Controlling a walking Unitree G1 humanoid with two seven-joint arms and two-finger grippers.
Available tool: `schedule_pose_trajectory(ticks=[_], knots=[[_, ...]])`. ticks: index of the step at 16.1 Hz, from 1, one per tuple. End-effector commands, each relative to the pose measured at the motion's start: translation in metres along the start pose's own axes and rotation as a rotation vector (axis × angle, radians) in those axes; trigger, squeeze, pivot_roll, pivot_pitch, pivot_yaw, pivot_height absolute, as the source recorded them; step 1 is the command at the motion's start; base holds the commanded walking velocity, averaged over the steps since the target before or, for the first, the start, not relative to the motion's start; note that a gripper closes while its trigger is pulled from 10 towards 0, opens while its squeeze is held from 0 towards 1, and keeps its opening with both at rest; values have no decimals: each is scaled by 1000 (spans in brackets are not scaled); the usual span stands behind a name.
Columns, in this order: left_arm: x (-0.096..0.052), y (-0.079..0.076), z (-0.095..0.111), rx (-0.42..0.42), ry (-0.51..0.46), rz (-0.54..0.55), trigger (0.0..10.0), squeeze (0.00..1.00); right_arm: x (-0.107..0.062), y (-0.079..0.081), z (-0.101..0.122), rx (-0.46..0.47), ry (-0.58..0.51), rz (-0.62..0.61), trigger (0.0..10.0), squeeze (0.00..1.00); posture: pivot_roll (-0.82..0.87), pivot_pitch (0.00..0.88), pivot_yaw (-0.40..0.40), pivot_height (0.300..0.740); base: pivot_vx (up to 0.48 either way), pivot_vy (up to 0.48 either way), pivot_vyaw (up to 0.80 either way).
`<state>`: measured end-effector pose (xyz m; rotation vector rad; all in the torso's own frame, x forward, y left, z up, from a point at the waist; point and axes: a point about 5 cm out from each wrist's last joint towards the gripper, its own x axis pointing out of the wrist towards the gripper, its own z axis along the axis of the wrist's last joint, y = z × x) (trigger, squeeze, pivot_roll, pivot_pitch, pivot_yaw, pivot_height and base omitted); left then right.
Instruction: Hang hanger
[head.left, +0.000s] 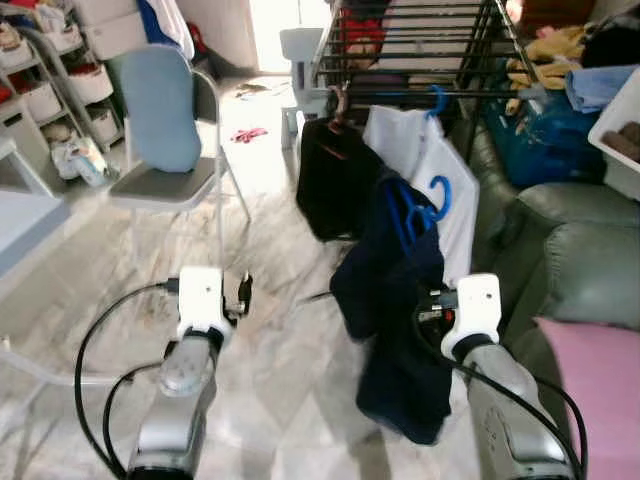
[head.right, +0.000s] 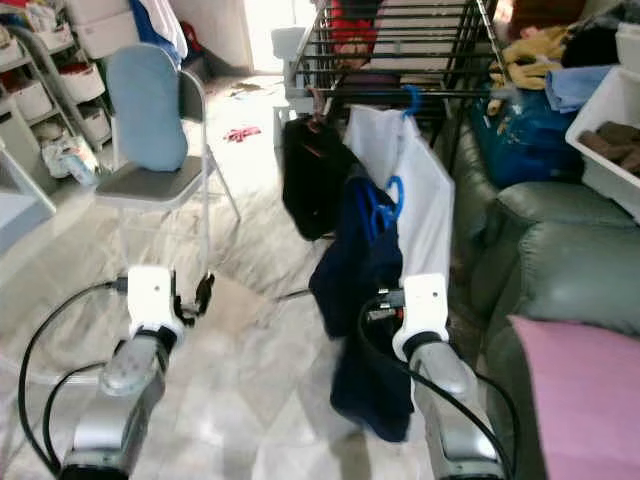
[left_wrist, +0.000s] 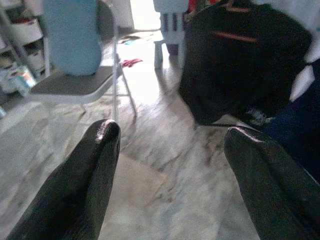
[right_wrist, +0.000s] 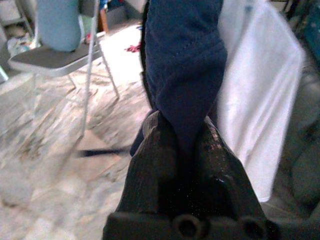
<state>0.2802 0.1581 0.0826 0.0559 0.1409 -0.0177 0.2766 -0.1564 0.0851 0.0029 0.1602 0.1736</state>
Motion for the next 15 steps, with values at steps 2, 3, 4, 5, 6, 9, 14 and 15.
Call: schedule_pose_trajectory(ticks=[2,3,4,5,6,9,14,15], knots=[[-1,6,-2,23,12,27,10000,0,4,12,16,-5,-70,52,10000,0,-101,0,44,740,0,480,0],[-1,6,-2,8,2,32,10000,0,4,12,16,-6,-70,53,10000,0,-101,0,44,740,0,334,0],[-1,4,0,19,-11,20,10000,0,4,13,16,-7,-70,56,10000,0,-102,0,44,740,0,0,0],[-1,2,2,22,-17,-2,10000,0,4,13,16,-6,-75,59,10000,0,-102,0,45,740,0,0,500],[-1,1,3,20,-23,-16,10000,0,4,13,17,-11,-80,64,10000,0,-102,0,46,740,0,0,800],[-2,-1,3,22,-28,-42,10000,0,3,14,17,-21,-82,71,10000,0,-103,0,46,740,0,0,800],[-6,-7,0,0,-14,-93,10000,0,5,12,20,-42,-89,78,10000,0,-102,0,38,740,0,0,800],[-6,-7,-1,0,-15,-94,10000,0,6,11,20,-45,-89,79,10000,0,-102,0,34,740,0,0,800]])
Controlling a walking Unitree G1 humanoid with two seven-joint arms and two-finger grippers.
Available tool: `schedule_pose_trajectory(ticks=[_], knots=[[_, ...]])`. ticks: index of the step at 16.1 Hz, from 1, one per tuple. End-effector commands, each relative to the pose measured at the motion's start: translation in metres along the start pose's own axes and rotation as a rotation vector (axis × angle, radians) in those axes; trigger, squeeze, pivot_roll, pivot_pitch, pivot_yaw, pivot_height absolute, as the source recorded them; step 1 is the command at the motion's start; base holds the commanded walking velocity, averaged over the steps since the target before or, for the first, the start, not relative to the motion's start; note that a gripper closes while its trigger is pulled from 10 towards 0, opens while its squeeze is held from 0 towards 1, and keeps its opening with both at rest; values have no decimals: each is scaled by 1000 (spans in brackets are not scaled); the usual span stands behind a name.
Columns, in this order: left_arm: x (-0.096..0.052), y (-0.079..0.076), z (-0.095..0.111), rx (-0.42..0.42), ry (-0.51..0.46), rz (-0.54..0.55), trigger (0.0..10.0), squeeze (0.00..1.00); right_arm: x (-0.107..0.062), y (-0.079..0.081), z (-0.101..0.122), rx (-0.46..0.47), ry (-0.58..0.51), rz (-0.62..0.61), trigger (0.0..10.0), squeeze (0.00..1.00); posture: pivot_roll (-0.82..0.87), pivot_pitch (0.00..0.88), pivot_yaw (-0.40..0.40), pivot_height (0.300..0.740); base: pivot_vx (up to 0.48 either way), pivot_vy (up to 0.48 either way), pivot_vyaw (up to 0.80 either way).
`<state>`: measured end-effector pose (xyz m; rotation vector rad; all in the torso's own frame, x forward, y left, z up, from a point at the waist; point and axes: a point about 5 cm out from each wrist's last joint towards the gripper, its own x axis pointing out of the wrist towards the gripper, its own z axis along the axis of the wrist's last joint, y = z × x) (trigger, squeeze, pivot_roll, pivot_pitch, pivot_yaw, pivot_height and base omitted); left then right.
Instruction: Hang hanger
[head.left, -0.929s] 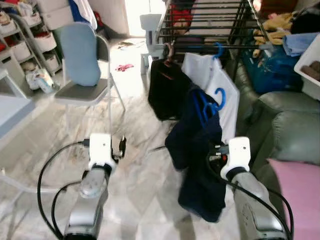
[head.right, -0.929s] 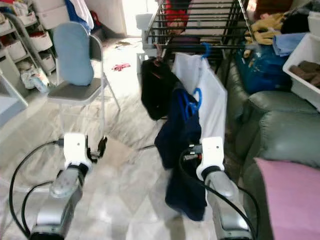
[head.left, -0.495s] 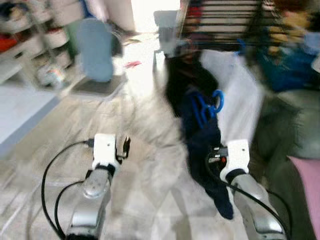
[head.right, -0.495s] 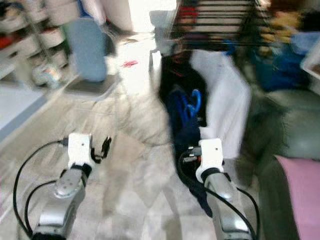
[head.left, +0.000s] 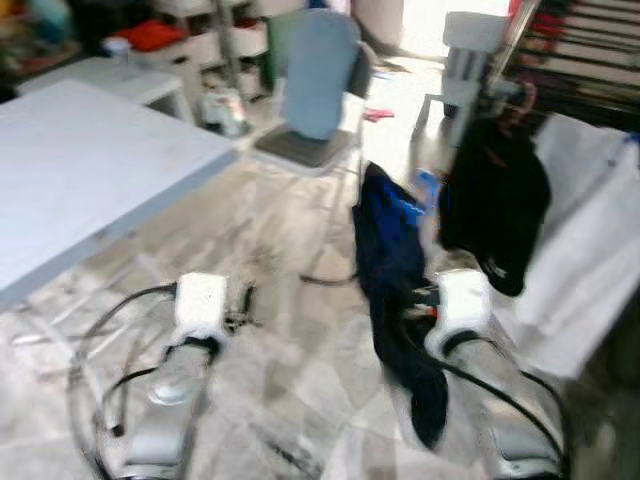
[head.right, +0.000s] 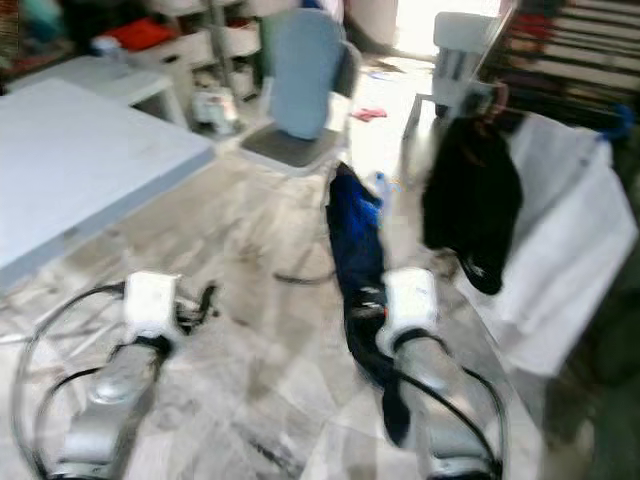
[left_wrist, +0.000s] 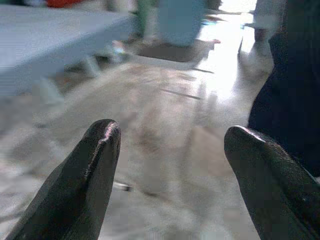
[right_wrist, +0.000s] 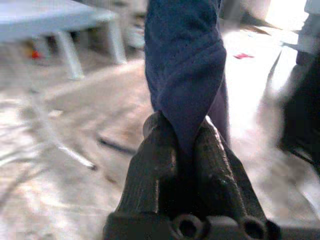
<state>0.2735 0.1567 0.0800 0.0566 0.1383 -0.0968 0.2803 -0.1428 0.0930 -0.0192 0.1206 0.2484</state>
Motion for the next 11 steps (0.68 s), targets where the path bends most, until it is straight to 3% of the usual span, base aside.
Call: schedule_pose_trajectory(ticks=[1,4,11], knots=[[1,-6,3,-6,-15,-17,10000,0,2,-3,12,-17,-52,7,10000,0,-102,0,34,740,0,0,800],[0,-11,9,-63,-44,-80,10000,0,3,-2,14,-28,-58,21,10000,0,-102,0,29,740,0,0,800],[-2,-13,4,-72,-24,-97,10000,0,4,7,16,-44,-73,74,10000,0,-102,0,27,740,0,0,800]])
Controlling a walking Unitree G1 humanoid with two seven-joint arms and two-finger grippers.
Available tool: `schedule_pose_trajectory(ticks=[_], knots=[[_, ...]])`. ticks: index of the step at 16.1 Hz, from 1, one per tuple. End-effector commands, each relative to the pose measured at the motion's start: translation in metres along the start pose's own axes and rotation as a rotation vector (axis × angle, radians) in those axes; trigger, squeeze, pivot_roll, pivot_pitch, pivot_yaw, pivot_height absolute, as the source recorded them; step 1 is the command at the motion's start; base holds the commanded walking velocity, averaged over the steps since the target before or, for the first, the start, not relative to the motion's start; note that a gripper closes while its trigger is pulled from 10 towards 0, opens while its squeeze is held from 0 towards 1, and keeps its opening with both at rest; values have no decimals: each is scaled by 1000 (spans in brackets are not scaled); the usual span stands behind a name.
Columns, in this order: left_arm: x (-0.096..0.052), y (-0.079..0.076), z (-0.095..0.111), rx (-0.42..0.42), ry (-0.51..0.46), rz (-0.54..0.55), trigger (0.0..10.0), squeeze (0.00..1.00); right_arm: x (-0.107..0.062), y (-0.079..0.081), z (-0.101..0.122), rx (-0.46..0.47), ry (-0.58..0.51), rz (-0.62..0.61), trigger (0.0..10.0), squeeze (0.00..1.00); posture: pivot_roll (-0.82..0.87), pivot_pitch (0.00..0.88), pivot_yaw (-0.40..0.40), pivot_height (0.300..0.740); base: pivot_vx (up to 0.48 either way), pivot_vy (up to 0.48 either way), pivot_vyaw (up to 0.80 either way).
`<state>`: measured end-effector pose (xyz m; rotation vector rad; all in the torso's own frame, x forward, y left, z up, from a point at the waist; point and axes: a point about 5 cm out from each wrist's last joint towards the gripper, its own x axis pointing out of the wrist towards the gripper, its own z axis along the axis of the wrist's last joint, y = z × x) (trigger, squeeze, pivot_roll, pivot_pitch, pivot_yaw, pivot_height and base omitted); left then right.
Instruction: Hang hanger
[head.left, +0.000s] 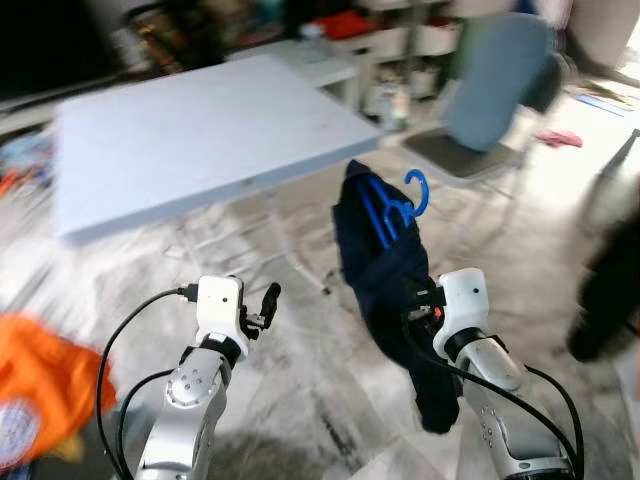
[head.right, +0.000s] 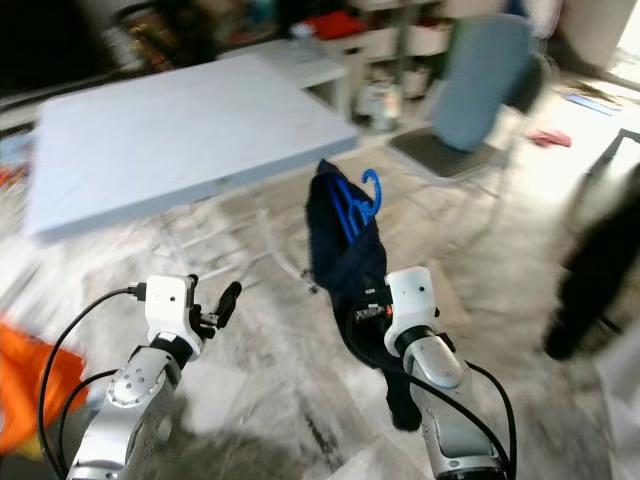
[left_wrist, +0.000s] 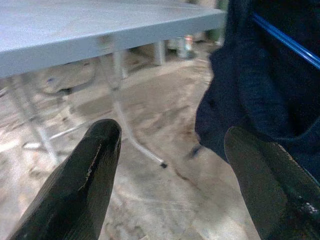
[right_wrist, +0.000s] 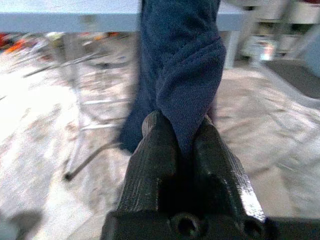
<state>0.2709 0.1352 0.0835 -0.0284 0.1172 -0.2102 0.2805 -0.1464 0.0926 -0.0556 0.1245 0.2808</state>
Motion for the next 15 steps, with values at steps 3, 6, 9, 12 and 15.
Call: schedule_pose_trajectory(ticks=[3,6,9,12,15], knots=[[1,3,4,-6,-14,-8,10000,0,5,19,21,-25,-90,116,10000,0,-110,0,27,740,0,0,0],[1,4,3,-12,-17,-8,10000,0,1,20,18,-29,-85,142,10000,0,-114,0,26,740,174,0,0],[2,2,3,-17,-19,-14,10000,0,1,23,18,-44,-82,166,10000,0,-116,0,27,740,269,0,0],[2,2,3,-18,-19,-16,10000,0,1,27,17,-48,-81,186,10000,0,-116,0,28,740,285,0,0],[2,1,3,-21,-20,-17,10000,0,-1,29,16,-64,-77,211,10000,0,-119,0,24,740,316,0,0]])
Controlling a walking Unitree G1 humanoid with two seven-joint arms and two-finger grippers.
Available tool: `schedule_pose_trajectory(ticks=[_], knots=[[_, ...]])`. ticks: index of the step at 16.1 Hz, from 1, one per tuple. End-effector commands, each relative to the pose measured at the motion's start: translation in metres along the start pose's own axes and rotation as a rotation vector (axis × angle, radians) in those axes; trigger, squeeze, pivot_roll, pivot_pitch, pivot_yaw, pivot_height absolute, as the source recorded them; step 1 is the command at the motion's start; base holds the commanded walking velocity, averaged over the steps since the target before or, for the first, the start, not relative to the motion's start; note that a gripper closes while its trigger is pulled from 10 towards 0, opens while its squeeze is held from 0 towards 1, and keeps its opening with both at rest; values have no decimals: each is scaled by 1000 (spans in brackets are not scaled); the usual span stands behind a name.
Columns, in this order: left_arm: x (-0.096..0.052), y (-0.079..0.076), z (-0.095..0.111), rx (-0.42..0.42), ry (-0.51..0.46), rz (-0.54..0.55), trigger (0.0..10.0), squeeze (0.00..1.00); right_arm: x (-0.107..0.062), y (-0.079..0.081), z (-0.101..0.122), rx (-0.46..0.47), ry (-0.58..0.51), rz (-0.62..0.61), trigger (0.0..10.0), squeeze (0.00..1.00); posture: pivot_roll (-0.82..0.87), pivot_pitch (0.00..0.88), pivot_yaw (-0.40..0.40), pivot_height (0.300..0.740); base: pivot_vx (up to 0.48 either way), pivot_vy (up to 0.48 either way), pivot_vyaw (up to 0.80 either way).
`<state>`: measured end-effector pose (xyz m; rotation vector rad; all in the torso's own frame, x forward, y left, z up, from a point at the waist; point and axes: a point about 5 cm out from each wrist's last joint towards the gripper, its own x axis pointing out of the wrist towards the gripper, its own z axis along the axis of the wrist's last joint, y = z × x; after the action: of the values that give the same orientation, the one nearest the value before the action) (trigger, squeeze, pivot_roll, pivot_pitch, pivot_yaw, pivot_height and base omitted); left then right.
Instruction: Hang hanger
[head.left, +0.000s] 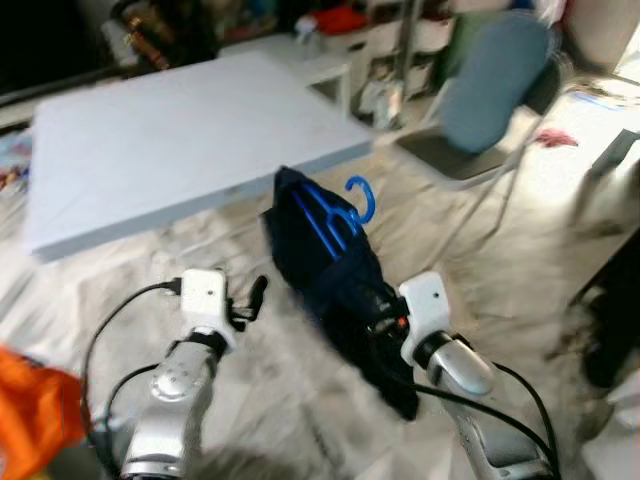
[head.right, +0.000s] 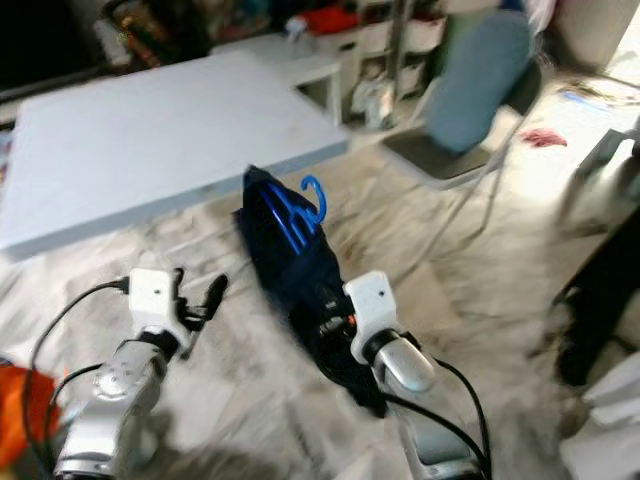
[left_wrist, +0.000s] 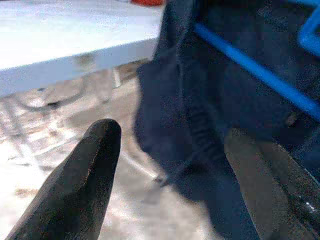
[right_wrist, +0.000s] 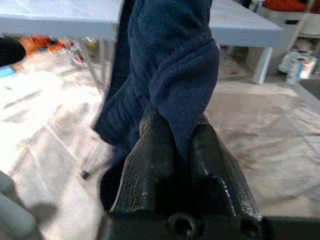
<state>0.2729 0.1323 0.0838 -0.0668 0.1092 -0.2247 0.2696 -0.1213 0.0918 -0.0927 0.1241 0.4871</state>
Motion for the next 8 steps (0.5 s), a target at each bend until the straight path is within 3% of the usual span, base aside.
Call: schedule_pose_trajectory(ticks=[1,4,8], knots=[[0,3,2,14,-8,-2,10000,0,2,1,16,-24,-75,10,10000,0,-119,0,24,740,326,0,0],[-1,3,2,19,-4,3,10000,0,1,3,15,-30,-73,28,10000,0,-119,0,24,740,305,0,0],[0,8,0,40,7,35,10000,0,-14,2,15,-57,-44,164,10000,0,-120,0,26,740,0,0,0]])
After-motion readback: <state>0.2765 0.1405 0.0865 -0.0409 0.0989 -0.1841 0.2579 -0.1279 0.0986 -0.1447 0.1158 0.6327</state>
